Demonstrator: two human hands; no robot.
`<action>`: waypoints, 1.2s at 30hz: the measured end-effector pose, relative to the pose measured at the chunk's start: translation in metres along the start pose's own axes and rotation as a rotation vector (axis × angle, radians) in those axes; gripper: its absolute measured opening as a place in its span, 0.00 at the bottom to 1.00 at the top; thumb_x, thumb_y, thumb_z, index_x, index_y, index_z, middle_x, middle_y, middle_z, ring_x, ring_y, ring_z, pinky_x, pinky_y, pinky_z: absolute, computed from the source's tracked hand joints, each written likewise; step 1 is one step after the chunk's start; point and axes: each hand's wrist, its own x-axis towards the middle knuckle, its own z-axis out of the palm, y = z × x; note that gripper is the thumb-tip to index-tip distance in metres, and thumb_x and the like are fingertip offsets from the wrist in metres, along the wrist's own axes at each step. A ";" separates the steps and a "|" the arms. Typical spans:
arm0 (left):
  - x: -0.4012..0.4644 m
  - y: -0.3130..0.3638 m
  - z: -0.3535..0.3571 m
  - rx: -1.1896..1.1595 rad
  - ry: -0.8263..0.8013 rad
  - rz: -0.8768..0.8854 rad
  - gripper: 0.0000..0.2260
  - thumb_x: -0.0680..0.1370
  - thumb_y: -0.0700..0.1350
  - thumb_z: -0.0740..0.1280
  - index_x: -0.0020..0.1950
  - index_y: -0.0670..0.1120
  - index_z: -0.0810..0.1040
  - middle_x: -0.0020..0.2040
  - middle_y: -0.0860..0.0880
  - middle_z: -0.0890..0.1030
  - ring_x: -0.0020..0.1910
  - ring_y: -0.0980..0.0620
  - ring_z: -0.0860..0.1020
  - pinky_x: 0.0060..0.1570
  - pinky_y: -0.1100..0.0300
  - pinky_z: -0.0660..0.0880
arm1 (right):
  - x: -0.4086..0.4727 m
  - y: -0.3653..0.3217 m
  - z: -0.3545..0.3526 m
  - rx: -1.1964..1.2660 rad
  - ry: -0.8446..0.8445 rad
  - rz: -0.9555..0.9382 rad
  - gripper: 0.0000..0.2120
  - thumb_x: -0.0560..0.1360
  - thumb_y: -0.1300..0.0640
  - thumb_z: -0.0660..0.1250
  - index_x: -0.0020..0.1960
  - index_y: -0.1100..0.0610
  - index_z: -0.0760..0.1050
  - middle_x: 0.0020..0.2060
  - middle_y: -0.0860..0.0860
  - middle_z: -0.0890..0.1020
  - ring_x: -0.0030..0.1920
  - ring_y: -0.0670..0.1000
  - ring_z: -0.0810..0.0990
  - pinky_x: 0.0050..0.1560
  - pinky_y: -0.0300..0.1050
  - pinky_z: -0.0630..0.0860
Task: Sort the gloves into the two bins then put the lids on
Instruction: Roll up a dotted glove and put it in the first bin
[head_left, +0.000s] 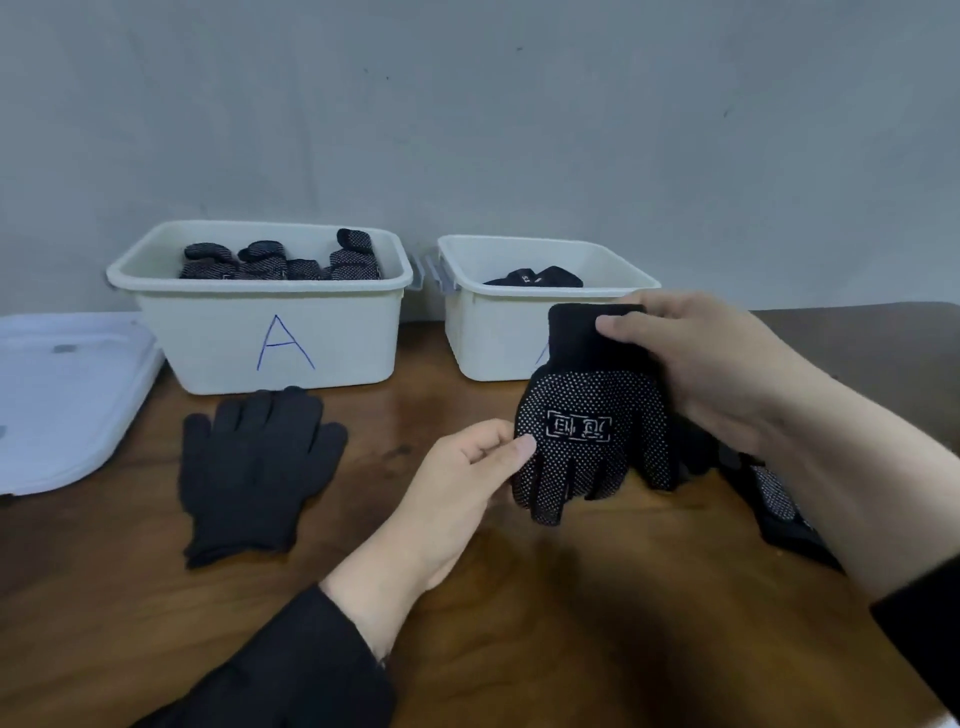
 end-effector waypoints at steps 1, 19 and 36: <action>-0.001 0.003 -0.001 -0.013 0.028 0.011 0.11 0.82 0.46 0.65 0.50 0.38 0.81 0.51 0.35 0.83 0.49 0.42 0.79 0.57 0.44 0.74 | 0.003 -0.004 0.000 -0.093 -0.015 -0.014 0.06 0.79 0.60 0.69 0.52 0.57 0.84 0.49 0.57 0.87 0.50 0.55 0.86 0.55 0.51 0.79; -0.079 0.056 -0.173 0.582 0.946 0.320 0.08 0.82 0.47 0.62 0.46 0.51 0.79 0.41 0.58 0.81 0.42 0.63 0.77 0.41 0.75 0.68 | 0.078 -0.059 0.178 -0.580 -0.291 -0.287 0.04 0.78 0.58 0.69 0.46 0.56 0.82 0.38 0.52 0.83 0.38 0.50 0.80 0.38 0.46 0.79; -0.071 0.047 -0.175 0.865 0.716 0.231 0.16 0.82 0.53 0.60 0.41 0.47 0.79 0.36 0.51 0.80 0.39 0.54 0.77 0.42 0.57 0.74 | -0.009 0.107 0.221 -0.598 -0.259 -0.583 0.17 0.81 0.44 0.60 0.67 0.46 0.78 0.67 0.36 0.75 0.71 0.37 0.68 0.74 0.39 0.64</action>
